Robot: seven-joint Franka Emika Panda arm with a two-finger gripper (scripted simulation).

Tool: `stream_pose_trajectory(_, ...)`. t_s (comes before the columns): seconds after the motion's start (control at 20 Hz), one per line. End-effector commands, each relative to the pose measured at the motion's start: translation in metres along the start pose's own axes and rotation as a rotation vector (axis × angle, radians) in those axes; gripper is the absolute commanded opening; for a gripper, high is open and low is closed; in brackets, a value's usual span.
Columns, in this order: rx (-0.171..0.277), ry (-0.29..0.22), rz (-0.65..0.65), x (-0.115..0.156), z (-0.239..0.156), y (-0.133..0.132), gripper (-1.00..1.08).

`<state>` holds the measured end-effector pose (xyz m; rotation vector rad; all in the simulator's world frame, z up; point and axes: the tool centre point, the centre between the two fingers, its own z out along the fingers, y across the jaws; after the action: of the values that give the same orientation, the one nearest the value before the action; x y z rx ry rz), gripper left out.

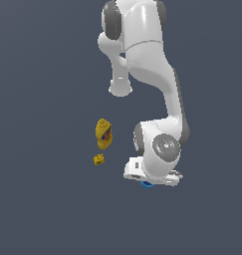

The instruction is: Pick up a designated object from a clutter of objects.

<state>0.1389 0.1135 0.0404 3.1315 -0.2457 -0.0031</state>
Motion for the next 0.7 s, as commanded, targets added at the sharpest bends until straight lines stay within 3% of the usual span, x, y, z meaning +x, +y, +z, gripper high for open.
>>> stream_pose_trajectory(0.0,0.0,0.001,0.0,-0.001,-0.003,0.0,-1.0)
stream_pose_trajectory(0.65,0.0,0.001,0.0,-0.036,-0.047,0.007,-1.0)
